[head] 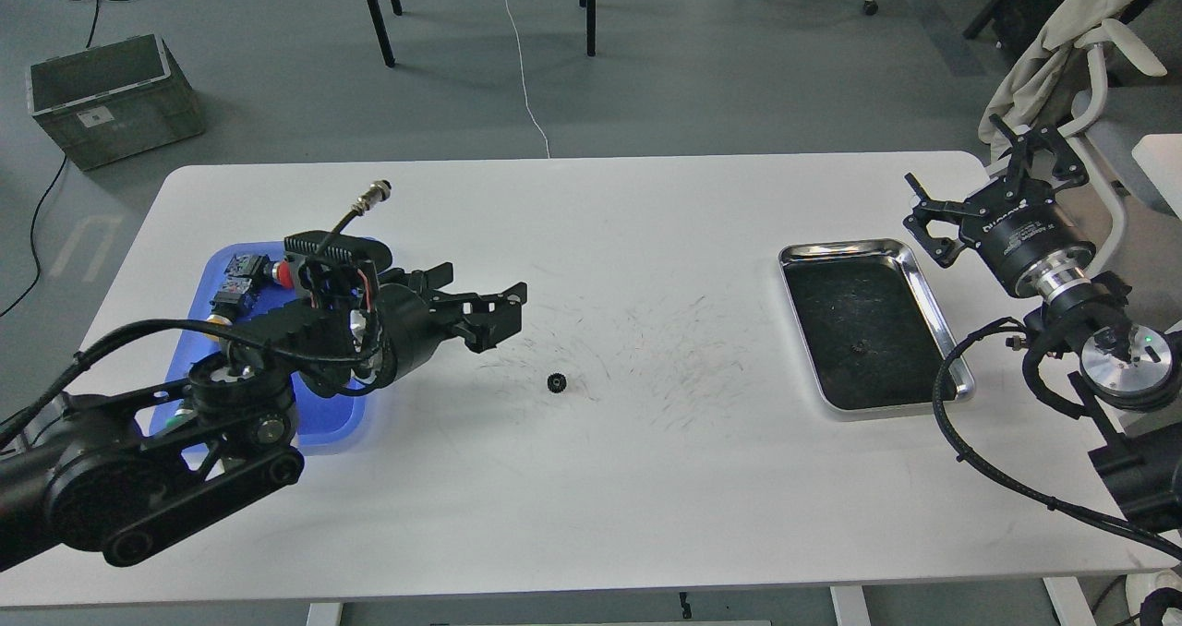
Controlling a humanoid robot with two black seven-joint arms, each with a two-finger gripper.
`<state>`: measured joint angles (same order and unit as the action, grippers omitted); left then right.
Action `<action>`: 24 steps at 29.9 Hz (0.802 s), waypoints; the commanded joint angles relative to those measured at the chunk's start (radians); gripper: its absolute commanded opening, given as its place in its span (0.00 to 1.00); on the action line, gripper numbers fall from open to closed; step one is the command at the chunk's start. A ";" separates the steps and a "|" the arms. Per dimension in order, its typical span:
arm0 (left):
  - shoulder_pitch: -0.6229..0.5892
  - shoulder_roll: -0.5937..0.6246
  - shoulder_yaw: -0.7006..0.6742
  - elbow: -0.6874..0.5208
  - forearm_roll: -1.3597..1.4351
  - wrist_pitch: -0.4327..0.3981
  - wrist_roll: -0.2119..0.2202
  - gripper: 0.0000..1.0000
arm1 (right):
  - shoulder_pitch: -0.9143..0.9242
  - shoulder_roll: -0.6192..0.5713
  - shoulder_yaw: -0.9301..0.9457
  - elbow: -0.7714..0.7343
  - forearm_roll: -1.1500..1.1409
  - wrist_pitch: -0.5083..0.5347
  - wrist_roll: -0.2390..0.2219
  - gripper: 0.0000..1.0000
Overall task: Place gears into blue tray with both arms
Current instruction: 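Retract the right arm and move the left gripper toward the gear, then grasp the black gear on the table with the left gripper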
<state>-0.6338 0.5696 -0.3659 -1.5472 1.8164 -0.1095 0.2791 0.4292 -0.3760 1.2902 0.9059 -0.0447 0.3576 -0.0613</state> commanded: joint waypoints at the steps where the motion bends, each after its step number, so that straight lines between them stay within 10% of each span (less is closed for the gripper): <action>1: 0.005 -0.042 0.044 0.059 0.090 0.001 -0.005 0.98 | -0.013 0.002 -0.002 -0.001 0.000 0.004 0.000 0.95; 24: 0.032 -0.270 0.128 0.257 0.284 0.002 -0.035 0.88 | -0.056 0.002 0.009 -0.002 0.000 0.003 0.012 0.95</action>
<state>-0.6138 0.3116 -0.2381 -1.3086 2.0841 -0.1078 0.2467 0.3767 -0.3760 1.2994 0.9034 -0.0445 0.3604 -0.0505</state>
